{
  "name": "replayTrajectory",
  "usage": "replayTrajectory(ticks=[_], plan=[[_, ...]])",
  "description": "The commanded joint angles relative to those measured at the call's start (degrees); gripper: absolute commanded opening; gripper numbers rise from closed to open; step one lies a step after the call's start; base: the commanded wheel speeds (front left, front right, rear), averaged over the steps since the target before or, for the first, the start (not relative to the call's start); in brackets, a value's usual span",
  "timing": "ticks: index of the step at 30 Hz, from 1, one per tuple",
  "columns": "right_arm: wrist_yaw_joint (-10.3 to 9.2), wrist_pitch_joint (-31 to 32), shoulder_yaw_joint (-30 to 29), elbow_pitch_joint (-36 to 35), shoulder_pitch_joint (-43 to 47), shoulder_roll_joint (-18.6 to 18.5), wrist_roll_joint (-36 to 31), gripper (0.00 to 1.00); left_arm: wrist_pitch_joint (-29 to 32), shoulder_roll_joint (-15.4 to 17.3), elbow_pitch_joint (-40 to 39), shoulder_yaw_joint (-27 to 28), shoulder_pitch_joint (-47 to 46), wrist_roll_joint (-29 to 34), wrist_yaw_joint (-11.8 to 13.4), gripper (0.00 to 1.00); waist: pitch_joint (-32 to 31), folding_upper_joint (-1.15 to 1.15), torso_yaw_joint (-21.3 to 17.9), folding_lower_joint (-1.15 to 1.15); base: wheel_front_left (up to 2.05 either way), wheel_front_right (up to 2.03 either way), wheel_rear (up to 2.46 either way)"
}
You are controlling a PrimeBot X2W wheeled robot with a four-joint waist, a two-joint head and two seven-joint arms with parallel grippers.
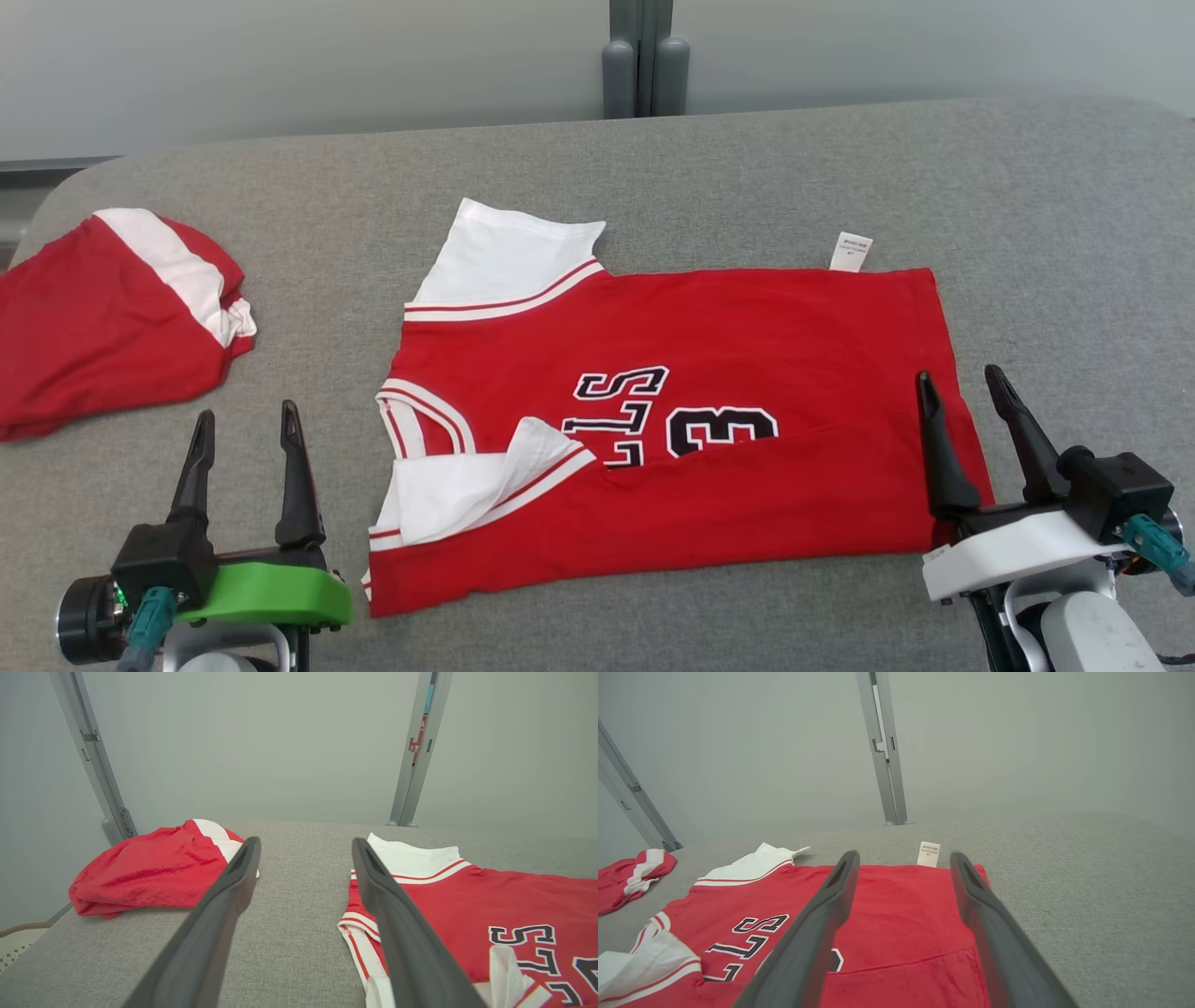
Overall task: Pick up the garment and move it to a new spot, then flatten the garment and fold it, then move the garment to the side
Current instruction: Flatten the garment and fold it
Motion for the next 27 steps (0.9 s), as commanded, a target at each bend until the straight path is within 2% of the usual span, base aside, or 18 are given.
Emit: replayTrajectory(ticks=[1, 15, 27], plan=[[0.00, -0.15, -0.34, -0.30, 0.85, 0.21, -0.51, 1.00, -0.17, -0.13, 0.25, 0.27, 0.36, 1.16, -0.25, 1.00, -0.18, 0.00, 0.13, 0.00, 0.00, 0.00, 0.00], [0.00, -0.15, -0.52, 0.79, 1.81, 1.91, -3.45, 1.00, -0.18, -1.93, 0.70, 4.55, 1.41, 2.19, -2.80, 1.00, -1.84, 0.00, 0.97, 0.00, 0.00, 0.00, 0.00], [0.00, -0.16, -0.40, 2.49, 1.53, 1.77, -3.85, 1.00, -0.18, -2.45, 2.00, 5.95, 1.12, 3.93, -4.21, 1.00, -2.06, 0.00, 1.25, 0.00, 0.00, 0.00, 0.00]])
